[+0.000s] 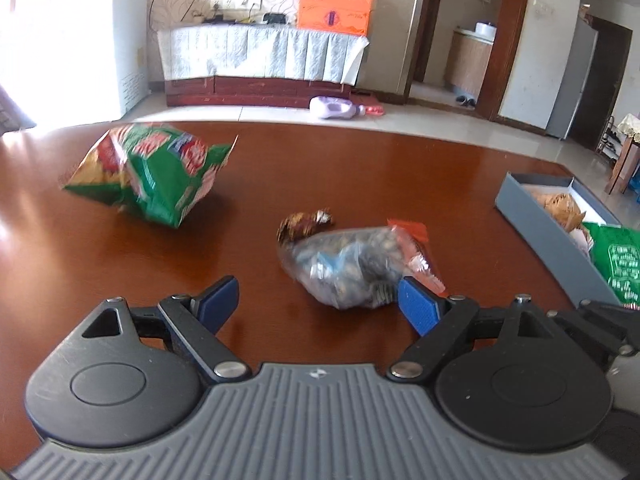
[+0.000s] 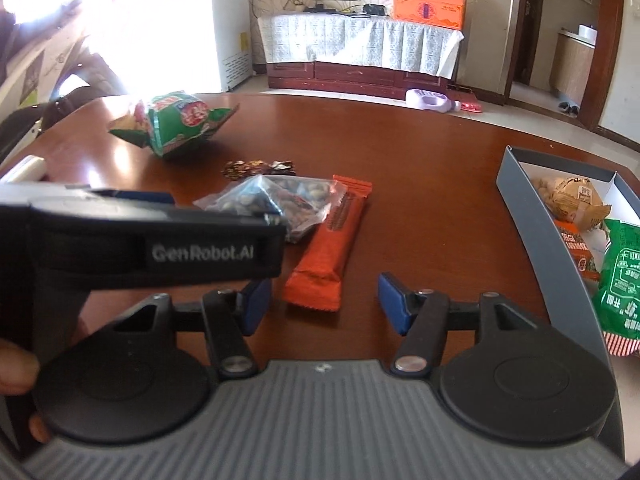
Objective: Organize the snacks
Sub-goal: 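Grasp the orange bar with the right gripper while the left grasps the clear nut bag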
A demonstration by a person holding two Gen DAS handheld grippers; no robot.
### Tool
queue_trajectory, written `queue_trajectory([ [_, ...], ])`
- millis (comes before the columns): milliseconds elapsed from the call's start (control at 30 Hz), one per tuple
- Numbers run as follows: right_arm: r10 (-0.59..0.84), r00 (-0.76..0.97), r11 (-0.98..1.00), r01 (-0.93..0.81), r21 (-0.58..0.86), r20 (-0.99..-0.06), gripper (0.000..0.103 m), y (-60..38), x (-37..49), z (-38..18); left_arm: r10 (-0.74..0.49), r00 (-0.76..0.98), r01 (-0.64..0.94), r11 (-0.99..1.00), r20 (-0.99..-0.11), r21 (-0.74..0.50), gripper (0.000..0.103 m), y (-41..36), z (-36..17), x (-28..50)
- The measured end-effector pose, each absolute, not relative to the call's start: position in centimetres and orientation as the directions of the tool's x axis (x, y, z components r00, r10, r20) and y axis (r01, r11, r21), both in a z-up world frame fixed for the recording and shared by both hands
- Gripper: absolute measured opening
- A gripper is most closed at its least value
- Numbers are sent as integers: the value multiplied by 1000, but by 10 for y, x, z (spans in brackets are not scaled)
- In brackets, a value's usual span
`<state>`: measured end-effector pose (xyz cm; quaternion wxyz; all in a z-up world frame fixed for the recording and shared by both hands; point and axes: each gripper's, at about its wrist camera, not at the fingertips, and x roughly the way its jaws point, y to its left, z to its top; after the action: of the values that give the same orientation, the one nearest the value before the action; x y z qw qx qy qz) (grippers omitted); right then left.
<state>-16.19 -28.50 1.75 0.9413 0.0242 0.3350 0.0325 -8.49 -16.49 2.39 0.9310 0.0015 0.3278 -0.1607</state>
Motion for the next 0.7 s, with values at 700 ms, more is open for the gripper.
queue_trajectory([
  [700,34,802,999,-7,47,-597,79,-297,-123,13,-372,690,367,919,-621,-143,75,-186,10,-37],
])
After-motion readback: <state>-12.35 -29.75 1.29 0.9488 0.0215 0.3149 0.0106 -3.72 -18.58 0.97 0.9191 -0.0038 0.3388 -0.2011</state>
